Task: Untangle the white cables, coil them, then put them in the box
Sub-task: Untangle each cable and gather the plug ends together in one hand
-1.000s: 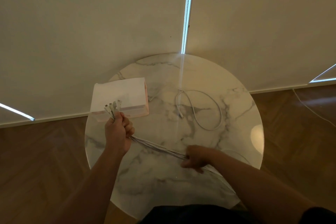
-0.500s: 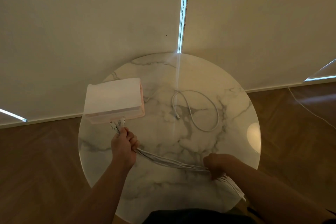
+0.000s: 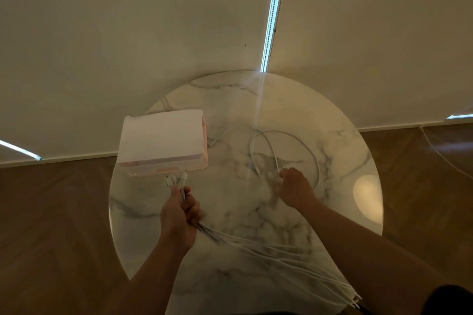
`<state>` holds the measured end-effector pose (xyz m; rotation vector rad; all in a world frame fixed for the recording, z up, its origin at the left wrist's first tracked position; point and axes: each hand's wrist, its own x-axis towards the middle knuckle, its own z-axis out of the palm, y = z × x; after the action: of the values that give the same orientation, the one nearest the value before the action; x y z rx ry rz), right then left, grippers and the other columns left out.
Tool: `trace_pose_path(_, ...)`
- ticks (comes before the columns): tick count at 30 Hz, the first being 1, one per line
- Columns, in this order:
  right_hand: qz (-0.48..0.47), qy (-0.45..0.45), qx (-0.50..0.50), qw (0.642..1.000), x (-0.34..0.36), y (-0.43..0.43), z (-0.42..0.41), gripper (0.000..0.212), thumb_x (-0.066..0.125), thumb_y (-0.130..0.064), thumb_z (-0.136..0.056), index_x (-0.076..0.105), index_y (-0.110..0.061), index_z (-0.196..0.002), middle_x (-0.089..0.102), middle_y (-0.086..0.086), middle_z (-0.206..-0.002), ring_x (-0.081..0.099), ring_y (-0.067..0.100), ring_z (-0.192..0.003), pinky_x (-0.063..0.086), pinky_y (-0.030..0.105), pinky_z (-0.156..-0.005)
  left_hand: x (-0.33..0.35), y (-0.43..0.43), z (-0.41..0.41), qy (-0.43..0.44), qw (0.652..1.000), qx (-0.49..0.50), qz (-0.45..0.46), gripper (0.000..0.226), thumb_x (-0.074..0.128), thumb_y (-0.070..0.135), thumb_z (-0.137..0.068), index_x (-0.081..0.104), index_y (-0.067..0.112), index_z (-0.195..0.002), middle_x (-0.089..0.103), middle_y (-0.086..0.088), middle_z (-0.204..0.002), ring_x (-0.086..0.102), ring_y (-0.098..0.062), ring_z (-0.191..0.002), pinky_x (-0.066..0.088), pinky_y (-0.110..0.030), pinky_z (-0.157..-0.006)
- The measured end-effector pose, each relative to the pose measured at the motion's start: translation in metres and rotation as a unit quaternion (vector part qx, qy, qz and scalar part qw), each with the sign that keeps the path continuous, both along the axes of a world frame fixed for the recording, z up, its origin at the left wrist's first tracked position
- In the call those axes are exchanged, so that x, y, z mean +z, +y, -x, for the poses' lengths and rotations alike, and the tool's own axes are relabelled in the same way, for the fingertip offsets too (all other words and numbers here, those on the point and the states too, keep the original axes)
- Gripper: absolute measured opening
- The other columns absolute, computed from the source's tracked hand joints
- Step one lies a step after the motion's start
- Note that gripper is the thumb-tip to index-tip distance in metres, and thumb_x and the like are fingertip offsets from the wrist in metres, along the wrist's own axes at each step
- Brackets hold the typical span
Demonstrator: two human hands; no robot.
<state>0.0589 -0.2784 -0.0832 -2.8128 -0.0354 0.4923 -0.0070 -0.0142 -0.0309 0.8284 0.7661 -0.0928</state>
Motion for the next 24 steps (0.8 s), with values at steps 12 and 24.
trace_pose_path(12,0.042,0.203,0.006,0.978,-0.014,-0.007,-0.004,0.044,0.071,-0.031,-0.080,0.056,-0.007,-0.113,0.060,0.014,-0.114,0.059,0.031,-0.108,0.048,0.033,-0.083,-0.008,-0.001,-0.007,0.016,1.000,-0.005,0.021,0.039,0.031,0.036,-0.105,0.050,0.013,-0.080,0.024,0.007,-0.047,0.020,-0.006,-0.034,0.017,-0.018,-0.034)
trace_pose_path(24,0.030,0.079,-0.021,0.996,0.006,0.002,-0.014,0.027,0.051,-0.028,-0.093,0.059,-0.009,-0.109,0.060,0.015,-0.115,0.059,0.033,-0.110,0.047,0.033,-0.088,-0.009,-0.003,-0.005,0.004,0.998,-0.014,0.057,0.044,0.028,0.043,-0.103,0.050,0.013,-0.079,0.026,0.006,-0.048,0.020,-0.006,-0.035,0.015,-0.022,-0.037)
